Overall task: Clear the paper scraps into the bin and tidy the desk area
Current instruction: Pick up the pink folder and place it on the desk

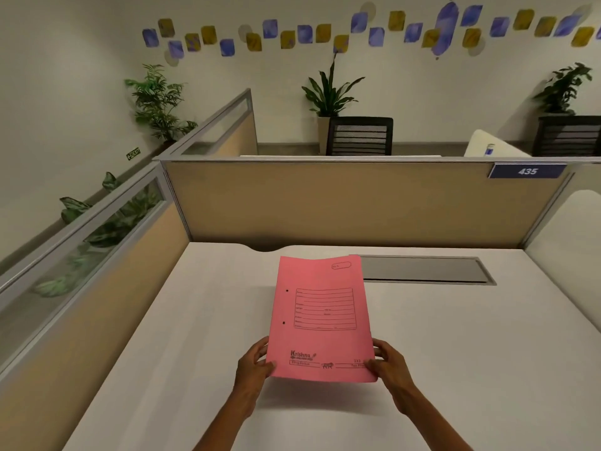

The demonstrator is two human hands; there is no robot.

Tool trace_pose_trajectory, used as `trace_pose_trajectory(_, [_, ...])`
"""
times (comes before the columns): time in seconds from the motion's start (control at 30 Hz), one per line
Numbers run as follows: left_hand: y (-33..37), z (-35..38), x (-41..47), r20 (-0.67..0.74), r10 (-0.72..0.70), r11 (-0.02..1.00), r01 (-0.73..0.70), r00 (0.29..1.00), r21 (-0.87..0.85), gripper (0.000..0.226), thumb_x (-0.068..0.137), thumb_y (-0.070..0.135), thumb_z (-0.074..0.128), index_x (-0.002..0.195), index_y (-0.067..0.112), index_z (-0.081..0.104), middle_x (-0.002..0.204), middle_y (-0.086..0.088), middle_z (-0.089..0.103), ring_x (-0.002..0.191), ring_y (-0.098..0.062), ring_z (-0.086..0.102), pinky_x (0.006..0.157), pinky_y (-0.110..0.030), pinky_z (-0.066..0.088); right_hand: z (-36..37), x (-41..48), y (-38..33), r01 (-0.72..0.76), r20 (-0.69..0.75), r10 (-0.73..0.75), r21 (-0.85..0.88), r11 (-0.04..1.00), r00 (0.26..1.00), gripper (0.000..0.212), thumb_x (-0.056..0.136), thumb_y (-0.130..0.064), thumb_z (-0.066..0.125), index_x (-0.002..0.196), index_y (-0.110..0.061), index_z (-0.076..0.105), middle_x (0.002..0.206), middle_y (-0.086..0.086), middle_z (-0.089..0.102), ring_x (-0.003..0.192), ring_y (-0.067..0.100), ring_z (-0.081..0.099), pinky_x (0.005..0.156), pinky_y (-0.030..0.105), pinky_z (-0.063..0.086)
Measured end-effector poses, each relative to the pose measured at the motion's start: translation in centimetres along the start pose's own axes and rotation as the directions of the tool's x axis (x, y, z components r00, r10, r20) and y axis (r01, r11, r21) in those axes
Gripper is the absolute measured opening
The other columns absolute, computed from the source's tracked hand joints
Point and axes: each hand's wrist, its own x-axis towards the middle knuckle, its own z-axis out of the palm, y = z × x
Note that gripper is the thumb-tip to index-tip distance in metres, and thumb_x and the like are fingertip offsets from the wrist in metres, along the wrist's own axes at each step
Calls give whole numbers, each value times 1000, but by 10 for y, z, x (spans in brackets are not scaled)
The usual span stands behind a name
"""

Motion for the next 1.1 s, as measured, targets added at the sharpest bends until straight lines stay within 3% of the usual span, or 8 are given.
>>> trace_pose_trajectory(0.13, [3, -4, 57, -21, 11, 999, -10, 1000, 45, 58, 88, -10, 65, 141, 12, 53, 125, -6, 66, 110, -29, 65, 94, -45, 58, 20, 55, -4, 6, 9, -6, -20, 1000, 1000, 40, 94, 9, 55, 131, -7, 57, 113, 16, 67, 102, 35, 68, 80, 38, 60])
trace_pose_trajectory(0.3, [2, -5, 107, -74, 10, 999, -6, 997, 54, 55, 88, -7, 68, 139, 11, 56, 121, -3, 67, 106, -25, 64, 94, -41, 56, 40, 107, -2, 3, -3, -4, -63, 998, 1000, 38, 95, 5, 58, 130, -10, 57, 110, 15, 66, 96, 29, 69, 68, 28, 57])
trace_pose_trajectory(0.47, [-5, -3, 144, -129, 40, 997, -31, 991, 72, 52, 89, -9, 66, 137, 9, 58, 126, -8, 67, 105, -22, 63, 79, -20, 54, 61, 151, 5, -28, -47, 24, -94, 995, 999, 33, 95, 1, 61, 126, -10, 59, 106, 9, 66, 91, 22, 67, 68, 24, 55])
trace_pose_trajectory(0.6, [-6, 3, 166, -159, 40, 996, -27, 987, 79, 51, 88, -10, 66, 137, 4, 57, 126, -11, 67, 103, -22, 63, 95, -35, 53, 70, 174, 9, -48, -95, 37, -112, 993, 995, 28, 94, 0, 63, 121, -9, 61, 106, 7, 66, 94, 25, 65, 66, 21, 52])
trace_pose_trajectory(0.8, [-2, 15, 192, -154, 60, 993, -43, 986, 111, 49, 87, -8, 67, 135, 3, 59, 121, -9, 69, 103, -23, 64, 93, -30, 51, 72, 200, 13, -67, -169, 49, -103, 992, 984, 27, 94, -3, 66, 118, -11, 57, 111, 13, 65, 93, 26, 63, 63, 19, 49])
trace_pose_trajectory(0.9, [-1, 17, 194, -154, 77, 985, -52, 985, 162, 43, 89, -5, 65, 131, 4, 63, 117, -6, 70, 108, -26, 67, 99, -36, 52, 68, 202, 13, -61, -157, 43, -112, 992, 987, 41, 96, -6, 64, 134, -8, 50, 116, 14, 62, 99, 29, 63, 72, 25, 52])
trace_pose_trajectory(1.1, [4, 21, 187, -164, 73, 958, -23, 984, 286, 46, 94, 3, 63, 139, 3, 54, 138, -17, 60, 124, -35, 60, 107, -46, 47, 57, 192, 9, 3, -122, -34, -243, 970, 992, 50, 97, -11, 63, 145, -9, 46, 143, 12, 53, 120, 29, 57, 98, 39, 48])
